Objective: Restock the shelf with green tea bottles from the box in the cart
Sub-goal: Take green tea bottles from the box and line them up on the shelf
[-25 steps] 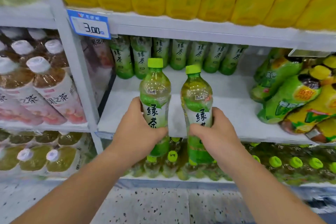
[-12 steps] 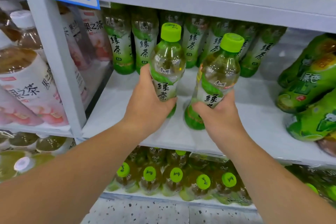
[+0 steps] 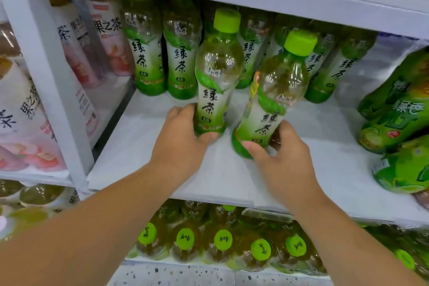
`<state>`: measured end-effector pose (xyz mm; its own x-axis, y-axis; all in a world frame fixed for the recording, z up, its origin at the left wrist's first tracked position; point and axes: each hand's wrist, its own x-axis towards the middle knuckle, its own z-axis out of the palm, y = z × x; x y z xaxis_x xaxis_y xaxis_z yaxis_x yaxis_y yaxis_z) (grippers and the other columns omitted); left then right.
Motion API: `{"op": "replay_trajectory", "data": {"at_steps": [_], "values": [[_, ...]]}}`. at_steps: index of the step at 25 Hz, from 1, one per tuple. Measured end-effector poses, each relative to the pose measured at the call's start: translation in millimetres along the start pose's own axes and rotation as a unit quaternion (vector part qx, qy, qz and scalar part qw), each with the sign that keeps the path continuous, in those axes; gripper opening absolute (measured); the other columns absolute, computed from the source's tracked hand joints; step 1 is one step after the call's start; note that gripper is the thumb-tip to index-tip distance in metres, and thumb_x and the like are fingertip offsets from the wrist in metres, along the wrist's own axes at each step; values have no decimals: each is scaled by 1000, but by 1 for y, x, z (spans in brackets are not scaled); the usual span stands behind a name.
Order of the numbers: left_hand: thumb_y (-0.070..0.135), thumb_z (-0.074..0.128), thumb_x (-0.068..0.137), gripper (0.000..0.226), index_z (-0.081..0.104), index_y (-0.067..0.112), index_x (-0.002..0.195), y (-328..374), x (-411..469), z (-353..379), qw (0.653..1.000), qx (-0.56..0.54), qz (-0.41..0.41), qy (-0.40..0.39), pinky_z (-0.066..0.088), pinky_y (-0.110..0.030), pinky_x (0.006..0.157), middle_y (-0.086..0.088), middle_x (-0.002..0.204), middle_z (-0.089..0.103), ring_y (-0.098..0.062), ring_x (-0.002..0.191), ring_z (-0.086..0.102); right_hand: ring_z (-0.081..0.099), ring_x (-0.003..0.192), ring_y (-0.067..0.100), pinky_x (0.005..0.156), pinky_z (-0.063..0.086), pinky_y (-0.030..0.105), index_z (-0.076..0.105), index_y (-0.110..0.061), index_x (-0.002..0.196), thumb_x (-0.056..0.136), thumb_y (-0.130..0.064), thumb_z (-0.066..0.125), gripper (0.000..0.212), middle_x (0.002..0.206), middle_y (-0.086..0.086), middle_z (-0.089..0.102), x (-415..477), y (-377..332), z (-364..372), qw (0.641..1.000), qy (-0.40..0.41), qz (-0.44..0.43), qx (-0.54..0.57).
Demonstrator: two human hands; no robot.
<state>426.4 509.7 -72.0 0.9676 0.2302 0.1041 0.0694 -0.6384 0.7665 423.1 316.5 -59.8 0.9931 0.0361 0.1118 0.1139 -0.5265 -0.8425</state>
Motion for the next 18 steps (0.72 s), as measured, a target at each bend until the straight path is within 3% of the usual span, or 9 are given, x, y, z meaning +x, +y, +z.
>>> {"op": "replay_trajectory", "data": {"at_steps": [4, 7, 11, 15, 18], "values": [[41, 87, 69, 48, 67, 20, 107, -5, 35, 16, 998, -7, -29, 57, 40, -16, 64, 1, 103, 67, -14, 86, 62, 59, 82, -11, 67, 42, 2, 57, -28, 115, 81, -31, 80, 41, 94, -22, 62, 52, 3, 14, 1000, 17, -1, -3], [32, 88, 71, 45, 66, 15, 106, -4, 47, 24, 995, -48, -37, 82, 39, -4, 58, 1, 100, 68, -14, 83, 63, 65, 95, 6, 81, 51, 18, 56, -20, 117, 82, -25, 80, 43, 104, -11, 66, 78, 9, 24, 999, 30, -12, 28], [36, 85, 71, 45, 67, 17, 107, 0, 57, 35, 990, -43, -45, 126, 54, -34, 87, -8, 111, 65, -23, 91, 63, 66, 101, 11, 90, 56, 34, 54, -26, 107, 80, -23, 81, 39, 107, -7, 68, 96, 21, 34, 995, 44, -12, 83], [33, 84, 78, 45, 56, 11, 105, 4, 61, 37, 983, -59, -81, 152, 49, -29, 81, -8, 108, 64, -25, 97, 62, 67, 102, 11, 93, 56, 42, 54, -30, 111, 81, -28, 78, 38, 108, -8, 69, 103, 28, 42, 992, 52, -22, 113], [38, 83, 78, 44, 53, 16, 101, 7, 60, 38, 983, -46, -80, 156, 53, -36, 83, -8, 105, 65, -28, 98, 63, 66, 105, 9, 95, 55, 40, 55, -31, 117, 83, -32, 75, 39, 111, -10, 69, 103, 31, 44, 992, 49, -25, 115]]}}
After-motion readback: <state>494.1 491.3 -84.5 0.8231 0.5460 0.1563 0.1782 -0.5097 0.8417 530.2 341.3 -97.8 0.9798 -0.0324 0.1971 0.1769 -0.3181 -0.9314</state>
